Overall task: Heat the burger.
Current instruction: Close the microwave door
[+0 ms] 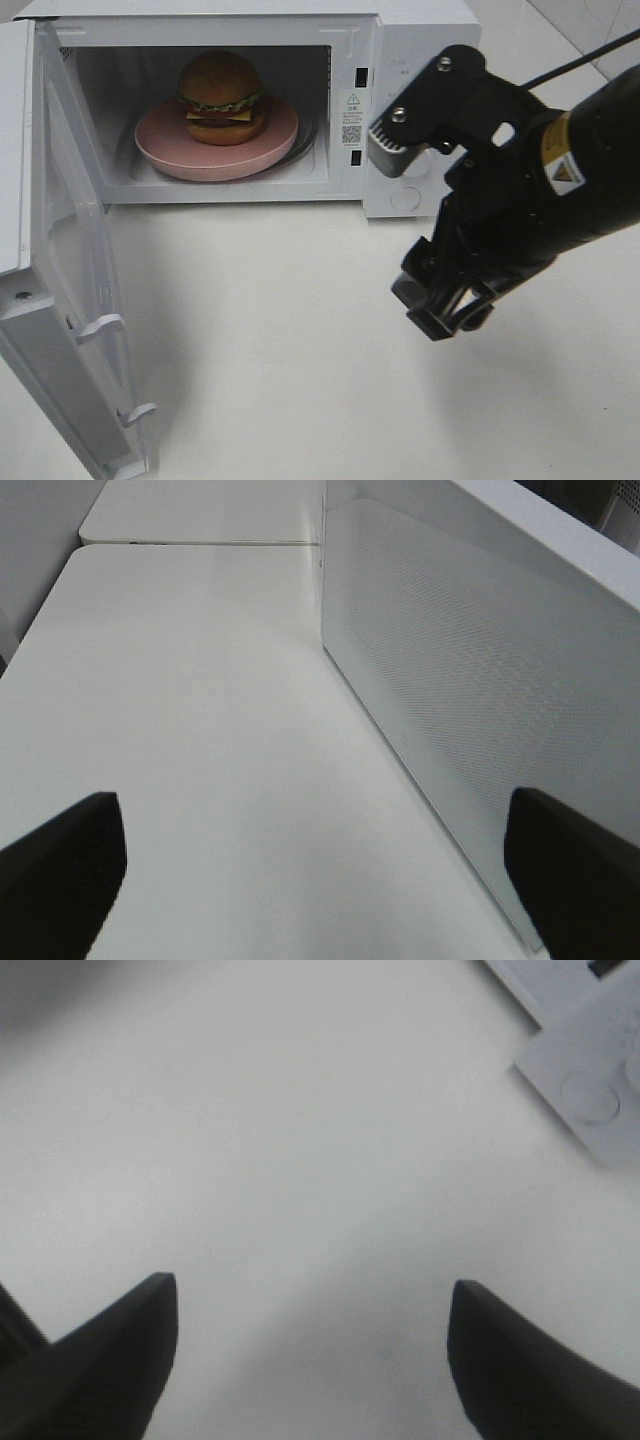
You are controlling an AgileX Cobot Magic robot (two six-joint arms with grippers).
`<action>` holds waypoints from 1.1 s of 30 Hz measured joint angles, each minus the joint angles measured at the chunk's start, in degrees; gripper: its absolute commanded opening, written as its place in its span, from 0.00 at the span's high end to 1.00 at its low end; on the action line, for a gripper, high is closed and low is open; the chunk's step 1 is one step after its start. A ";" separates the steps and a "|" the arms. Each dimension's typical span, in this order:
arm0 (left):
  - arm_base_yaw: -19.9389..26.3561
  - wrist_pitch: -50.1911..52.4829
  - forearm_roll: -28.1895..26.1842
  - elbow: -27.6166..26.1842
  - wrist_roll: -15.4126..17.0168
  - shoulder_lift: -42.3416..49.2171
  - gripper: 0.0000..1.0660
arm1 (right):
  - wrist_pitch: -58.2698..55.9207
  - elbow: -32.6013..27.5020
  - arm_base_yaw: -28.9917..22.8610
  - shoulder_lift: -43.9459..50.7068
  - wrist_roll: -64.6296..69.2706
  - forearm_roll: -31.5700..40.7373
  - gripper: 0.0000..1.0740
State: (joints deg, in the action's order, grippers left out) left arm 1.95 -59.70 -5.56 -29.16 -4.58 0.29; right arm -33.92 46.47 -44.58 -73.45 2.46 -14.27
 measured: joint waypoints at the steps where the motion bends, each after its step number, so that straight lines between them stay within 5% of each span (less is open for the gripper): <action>1: 0.00 0.00 0.00 0.00 0.00 0.00 0.08 | -4.64 0.00 0.00 1.95 1.15 0.00 0.34; 16: 0.00 0.00 0.00 0.00 0.00 0.00 0.08 | -21.60 -0.34 0.00 19.37 3.32 2.75 0.34; 22: 0.00 0.00 0.00 0.00 0.00 0.00 0.08 | -24.18 -4.81 1.83 28.76 3.90 4.07 0.34; 33: 0.00 0.00 0.00 0.00 0.00 0.00 0.08 | -23.78 -14.27 25.61 49.39 3.95 6.82 0.34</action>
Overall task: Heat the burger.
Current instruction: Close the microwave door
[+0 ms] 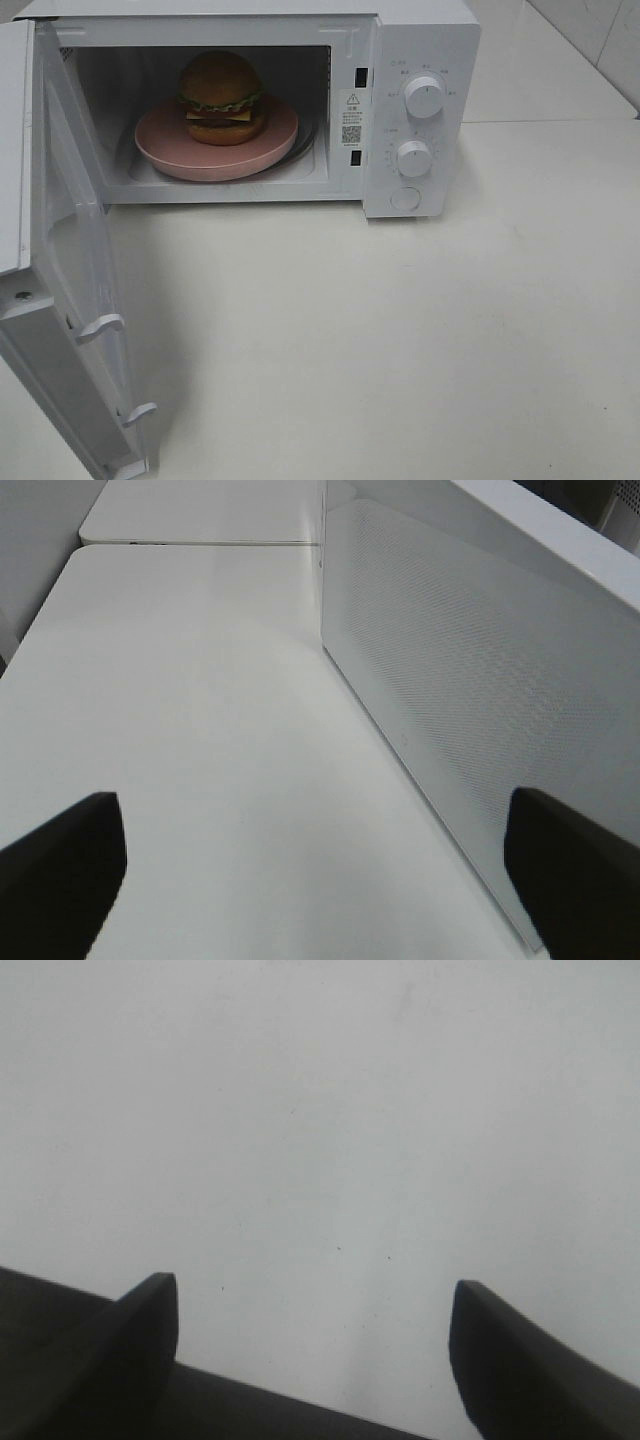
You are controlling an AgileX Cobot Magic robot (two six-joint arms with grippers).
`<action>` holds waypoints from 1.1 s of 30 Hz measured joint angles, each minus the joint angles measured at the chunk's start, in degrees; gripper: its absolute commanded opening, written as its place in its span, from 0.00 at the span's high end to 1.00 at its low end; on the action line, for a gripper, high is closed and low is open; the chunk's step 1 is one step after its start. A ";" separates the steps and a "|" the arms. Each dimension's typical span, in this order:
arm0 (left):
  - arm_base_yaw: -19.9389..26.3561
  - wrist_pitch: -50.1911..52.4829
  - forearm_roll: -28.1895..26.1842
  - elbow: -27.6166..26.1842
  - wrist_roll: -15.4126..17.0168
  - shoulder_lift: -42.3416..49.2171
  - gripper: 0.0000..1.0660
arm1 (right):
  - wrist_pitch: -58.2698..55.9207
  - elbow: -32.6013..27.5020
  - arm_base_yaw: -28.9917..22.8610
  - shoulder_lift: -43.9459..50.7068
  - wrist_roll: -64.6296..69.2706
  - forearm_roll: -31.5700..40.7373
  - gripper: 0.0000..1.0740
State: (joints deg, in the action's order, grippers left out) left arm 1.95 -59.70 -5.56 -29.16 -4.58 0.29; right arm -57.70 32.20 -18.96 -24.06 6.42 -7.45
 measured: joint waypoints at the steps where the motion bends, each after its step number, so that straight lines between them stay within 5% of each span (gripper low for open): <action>1: 0.00 0.00 0.00 0.00 0.00 0.00 0.08 | 0.00 0.00 0.00 0.00 0.00 0.00 0.34; 11: 0.00 0.00 0.00 0.00 0.00 0.00 0.08 | 0.23 -3.09 12.15 18.74 0.00 3.09 0.34; 33: 0.00 0.00 0.00 0.00 0.00 0.00 0.08 | 0.17 -3.09 13.92 24.35 -0.06 3.27 0.34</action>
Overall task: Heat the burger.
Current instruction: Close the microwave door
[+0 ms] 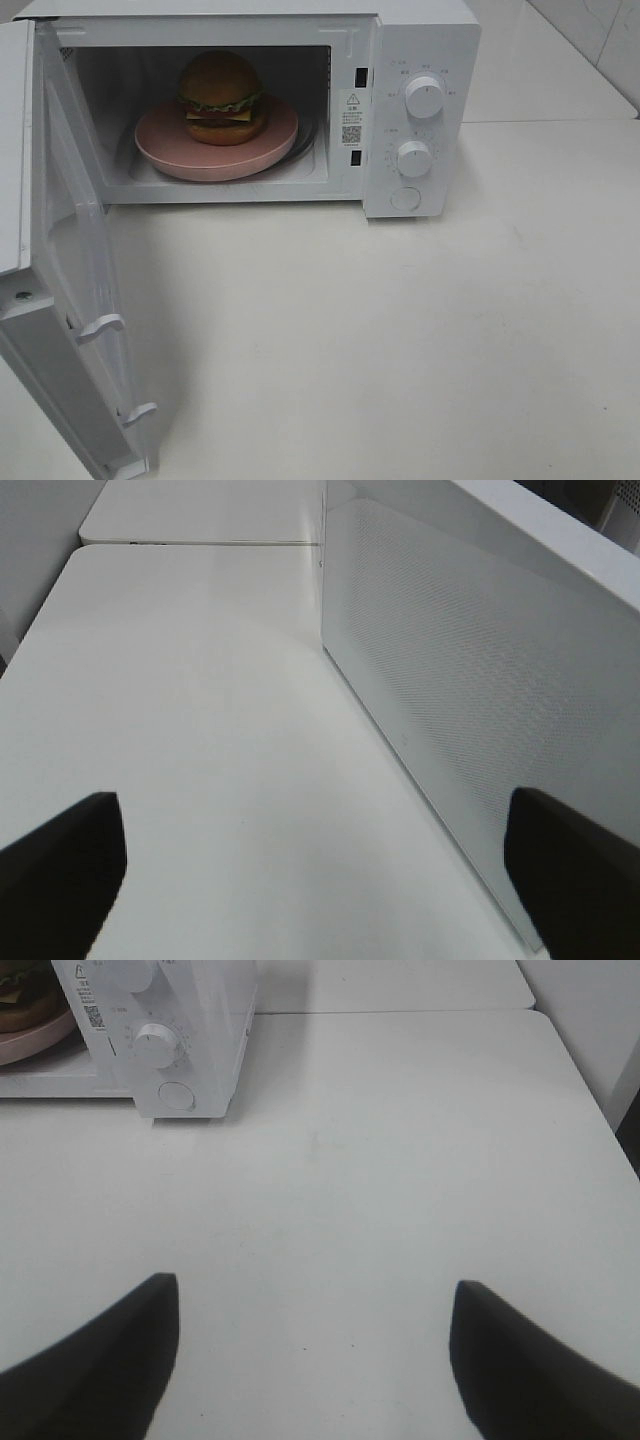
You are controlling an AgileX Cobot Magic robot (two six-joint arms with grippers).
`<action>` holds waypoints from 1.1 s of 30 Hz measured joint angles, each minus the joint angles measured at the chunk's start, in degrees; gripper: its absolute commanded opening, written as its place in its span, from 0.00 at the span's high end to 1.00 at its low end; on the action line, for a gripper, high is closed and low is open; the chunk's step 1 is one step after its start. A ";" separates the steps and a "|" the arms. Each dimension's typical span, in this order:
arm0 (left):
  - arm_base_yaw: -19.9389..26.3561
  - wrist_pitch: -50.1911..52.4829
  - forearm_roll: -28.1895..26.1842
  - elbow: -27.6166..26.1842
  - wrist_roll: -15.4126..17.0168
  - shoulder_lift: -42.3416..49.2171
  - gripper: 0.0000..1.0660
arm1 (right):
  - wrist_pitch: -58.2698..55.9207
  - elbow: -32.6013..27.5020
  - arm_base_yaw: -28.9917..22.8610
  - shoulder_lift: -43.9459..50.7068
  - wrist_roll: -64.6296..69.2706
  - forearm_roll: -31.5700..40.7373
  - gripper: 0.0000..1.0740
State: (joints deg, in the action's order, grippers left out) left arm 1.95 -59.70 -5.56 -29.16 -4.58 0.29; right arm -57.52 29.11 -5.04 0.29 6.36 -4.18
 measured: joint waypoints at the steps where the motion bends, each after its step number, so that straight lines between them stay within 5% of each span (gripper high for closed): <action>1: 0.00 0.00 0.00 0.00 0.00 0.00 0.08 | 0.00 0.00 0.00 0.00 0.00 0.00 0.34; 33: 0.00 0.00 0.00 0.00 0.00 0.00 0.08 | 0.00 0.00 0.00 0.00 0.00 0.00 0.34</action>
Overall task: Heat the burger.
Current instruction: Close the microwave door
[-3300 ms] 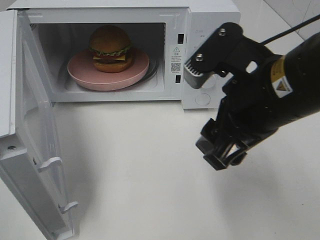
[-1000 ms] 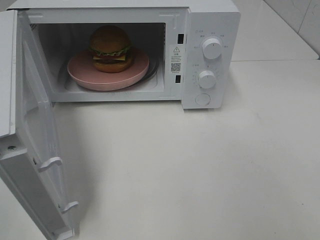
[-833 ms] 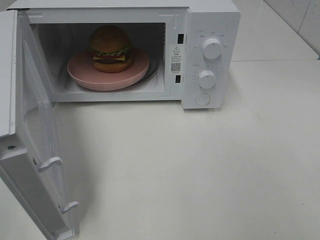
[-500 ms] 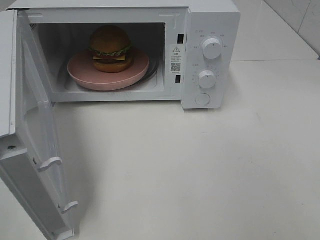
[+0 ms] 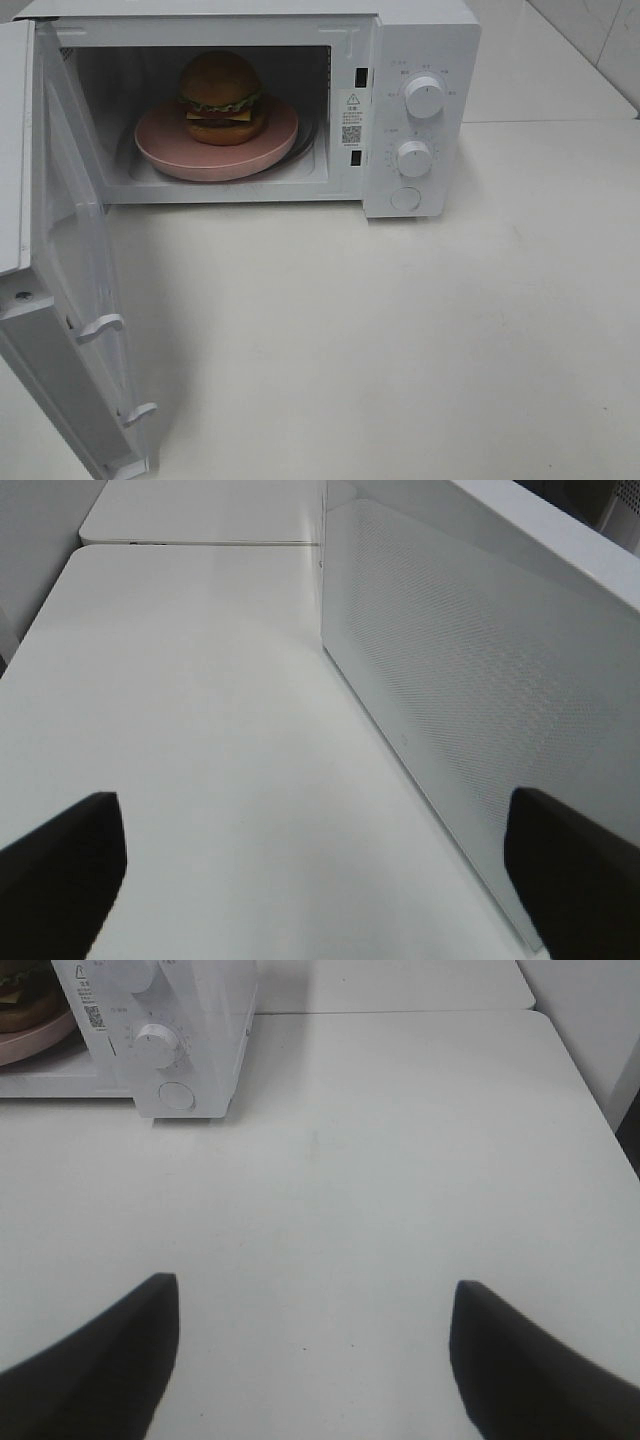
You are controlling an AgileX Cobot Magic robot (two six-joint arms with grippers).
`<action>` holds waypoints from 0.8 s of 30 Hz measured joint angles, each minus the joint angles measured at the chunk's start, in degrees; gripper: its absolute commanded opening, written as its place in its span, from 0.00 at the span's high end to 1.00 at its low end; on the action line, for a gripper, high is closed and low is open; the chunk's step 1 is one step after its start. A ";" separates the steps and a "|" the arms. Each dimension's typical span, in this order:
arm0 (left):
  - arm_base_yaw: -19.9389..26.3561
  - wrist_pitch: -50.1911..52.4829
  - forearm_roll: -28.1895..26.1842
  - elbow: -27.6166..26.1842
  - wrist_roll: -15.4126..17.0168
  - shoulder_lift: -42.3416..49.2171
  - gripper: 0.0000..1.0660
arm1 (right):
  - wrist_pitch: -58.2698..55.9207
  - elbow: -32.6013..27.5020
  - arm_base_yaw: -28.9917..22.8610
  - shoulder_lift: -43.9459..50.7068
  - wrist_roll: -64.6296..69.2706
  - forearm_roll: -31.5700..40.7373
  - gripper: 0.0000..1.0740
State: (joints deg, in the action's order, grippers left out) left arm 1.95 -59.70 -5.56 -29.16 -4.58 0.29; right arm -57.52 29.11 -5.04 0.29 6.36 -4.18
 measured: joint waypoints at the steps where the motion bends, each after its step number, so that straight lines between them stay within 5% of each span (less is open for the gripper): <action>1: 0.00 0.00 0.00 0.00 0.00 0.00 0.08 | 0.00 0.00 0.00 0.00 0.00 0.00 0.34; 10: 0.00 0.06 -0.23 -0.06 0.00 -0.17 0.09 | 0.00 0.00 0.00 0.00 0.00 0.00 0.34; 15: 0.00 1.78 -0.06 -1.66 0.00 -2.23 0.22 | 0.00 0.00 0.00 0.00 0.00 0.00 0.34; 17: 0.00 4.87 0.86 -2.64 0.00 -4.13 0.50 | 0.00 0.00 0.00 0.00 0.00 0.00 0.34; 18: 0.00 4.87 0.86 -2.64 0.00 -4.13 0.50 | 0.00 0.00 0.00 0.00 0.00 0.00 0.34; 20: 0.00 7.28 1.03 -2.69 0.00 -7.16 0.97 | 0.00 0.00 0.00 0.00 0.00 0.00 0.34; 24: 0.00 8.77 1.32 -2.69 0.00 -9.68 1.00 | 0.00 0.00 0.00 0.00 0.00 0.00 0.34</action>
State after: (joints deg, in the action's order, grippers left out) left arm 1.95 -50.94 -4.24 -31.86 -4.58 -9.40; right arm -57.52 29.11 -5.04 0.29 6.36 -4.18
